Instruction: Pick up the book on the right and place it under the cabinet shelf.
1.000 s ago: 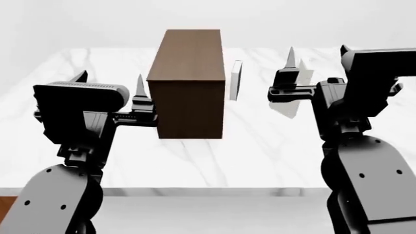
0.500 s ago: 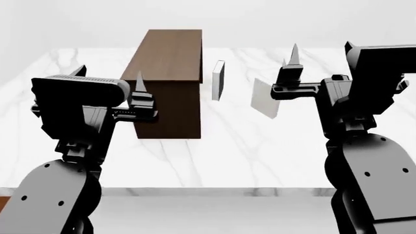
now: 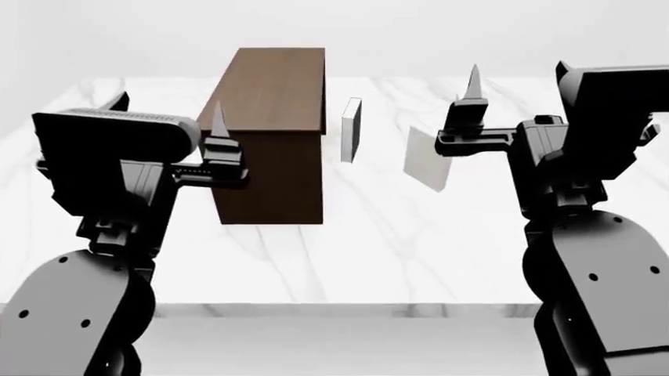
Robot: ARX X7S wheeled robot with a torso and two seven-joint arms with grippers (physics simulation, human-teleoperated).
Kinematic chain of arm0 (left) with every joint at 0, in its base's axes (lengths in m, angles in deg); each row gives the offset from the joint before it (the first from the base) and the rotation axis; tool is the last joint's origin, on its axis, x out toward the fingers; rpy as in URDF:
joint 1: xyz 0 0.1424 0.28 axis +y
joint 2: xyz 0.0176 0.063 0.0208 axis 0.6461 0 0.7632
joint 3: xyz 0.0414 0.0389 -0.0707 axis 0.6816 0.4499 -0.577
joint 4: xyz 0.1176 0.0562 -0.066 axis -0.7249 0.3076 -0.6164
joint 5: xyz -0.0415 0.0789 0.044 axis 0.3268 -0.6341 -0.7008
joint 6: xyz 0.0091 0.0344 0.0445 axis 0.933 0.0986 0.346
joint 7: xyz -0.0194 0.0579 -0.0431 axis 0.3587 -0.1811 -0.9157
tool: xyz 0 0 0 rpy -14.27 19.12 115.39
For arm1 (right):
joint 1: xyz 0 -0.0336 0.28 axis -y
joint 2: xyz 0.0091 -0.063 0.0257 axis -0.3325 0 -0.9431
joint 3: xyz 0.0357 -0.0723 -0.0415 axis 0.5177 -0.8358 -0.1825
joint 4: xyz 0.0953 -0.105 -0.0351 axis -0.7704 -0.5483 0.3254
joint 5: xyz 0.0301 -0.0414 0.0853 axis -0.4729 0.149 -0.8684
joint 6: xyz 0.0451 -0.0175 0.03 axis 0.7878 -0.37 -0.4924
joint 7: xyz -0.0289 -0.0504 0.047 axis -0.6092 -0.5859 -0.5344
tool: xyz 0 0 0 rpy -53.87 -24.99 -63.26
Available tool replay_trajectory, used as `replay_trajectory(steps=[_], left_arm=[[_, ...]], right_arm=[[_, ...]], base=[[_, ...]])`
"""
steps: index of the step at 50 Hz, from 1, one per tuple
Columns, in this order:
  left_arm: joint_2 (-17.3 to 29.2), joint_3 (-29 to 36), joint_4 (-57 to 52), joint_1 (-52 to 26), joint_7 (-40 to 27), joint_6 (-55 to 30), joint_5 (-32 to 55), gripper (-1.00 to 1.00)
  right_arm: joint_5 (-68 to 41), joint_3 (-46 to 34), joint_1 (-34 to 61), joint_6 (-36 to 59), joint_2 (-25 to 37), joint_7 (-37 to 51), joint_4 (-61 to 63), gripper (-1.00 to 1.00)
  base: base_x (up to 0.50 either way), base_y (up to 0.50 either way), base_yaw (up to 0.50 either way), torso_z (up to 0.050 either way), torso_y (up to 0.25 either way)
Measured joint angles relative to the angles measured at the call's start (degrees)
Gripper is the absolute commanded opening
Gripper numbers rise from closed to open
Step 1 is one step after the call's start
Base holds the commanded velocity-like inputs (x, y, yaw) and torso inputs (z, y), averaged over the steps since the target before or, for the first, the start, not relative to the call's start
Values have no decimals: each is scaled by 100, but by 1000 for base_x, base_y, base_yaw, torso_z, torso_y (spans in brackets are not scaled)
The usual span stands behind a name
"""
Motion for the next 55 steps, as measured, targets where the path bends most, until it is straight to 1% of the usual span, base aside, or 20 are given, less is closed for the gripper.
replay_trajectory(steps=[6, 55], left_arm=[[17, -3, -21, -24, -16, -18, 23, 100], [128, -81, -85, -23, -136, -21, 205, 100]], right_arm=[[-20, -3, 18, 2, 9, 18, 1, 100], [-222, -39, 103, 64, 52, 136, 45, 100]], base=[[91, 0, 0, 0, 0], [226, -13, 0, 0, 0]])
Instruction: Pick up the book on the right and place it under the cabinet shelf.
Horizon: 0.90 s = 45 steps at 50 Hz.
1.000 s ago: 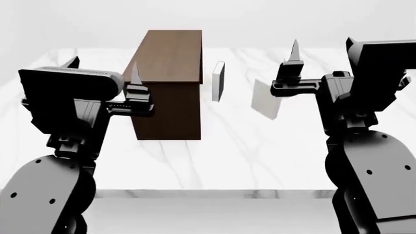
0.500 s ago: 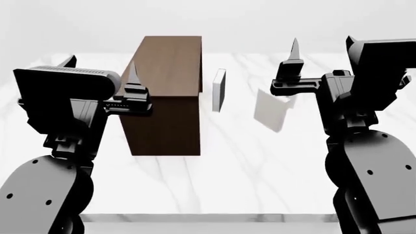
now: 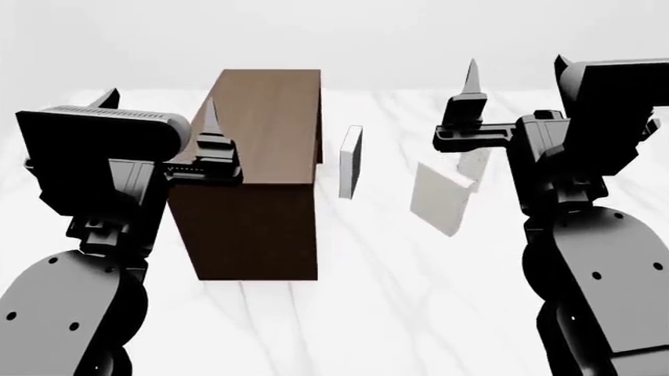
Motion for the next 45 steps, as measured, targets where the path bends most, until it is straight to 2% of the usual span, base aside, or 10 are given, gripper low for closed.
replay_trajectory(steps=[45], left_arm=[[83, 49, 5, -100, -119, -53, 145, 100]], right_arm=[[-159, -24, 31, 4, 59, 104, 5, 100]], base=[[227, -89, 0, 0, 1]])
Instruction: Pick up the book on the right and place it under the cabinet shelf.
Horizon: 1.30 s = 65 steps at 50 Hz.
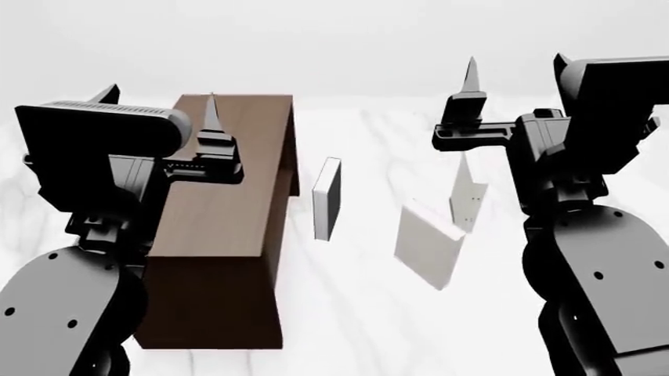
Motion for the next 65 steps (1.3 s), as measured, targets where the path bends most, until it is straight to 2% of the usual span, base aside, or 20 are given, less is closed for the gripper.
replay_trajectory(steps=[57, 65], left_arm=[[109, -65, 6, 90, -115, 110, 179, 100], [126, -76, -9, 90, -135, 105, 205, 100]], right_arm=[[-156, -55, -94, -122, 61, 149, -46, 100], [-224, 7, 21, 107, 56, 204, -77, 100]], base=[[113, -33, 0, 0, 0], [0, 0, 0, 0, 0]])
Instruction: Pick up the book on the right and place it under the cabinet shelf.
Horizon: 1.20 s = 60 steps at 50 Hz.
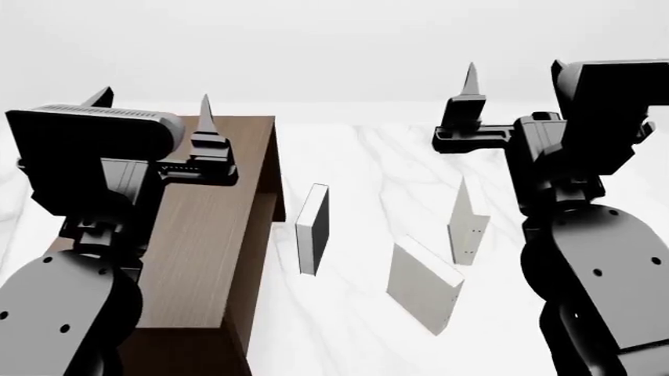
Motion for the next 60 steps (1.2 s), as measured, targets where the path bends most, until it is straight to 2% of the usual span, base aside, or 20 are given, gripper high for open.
replay_trajectory(steps=[13, 26, 49, 60], left_arm=[[35, -40, -81, -27, -34, -78, 60, 100], [68, -85, -179, -85, -60, -187, 136, 100], [121, -123, -205, -114, -90, -220, 229, 100], [135, -123, -179, -84, -107, -183, 258, 100]], right_arm=[[-315, 322, 1013, 1236, 23, -15, -465, 100], [-463, 290, 2186, 1944, 188, -245, -1939, 100], [3, -827, 3169, 1108, 499, -763, -5243, 100], [215, -1180, 3385, 581, 499, -890, -6342, 100]], base=[[0, 0, 0, 0, 0], [0, 0, 0, 0, 0], [0, 0, 0, 0, 0], [0, 0, 0, 0, 0]])
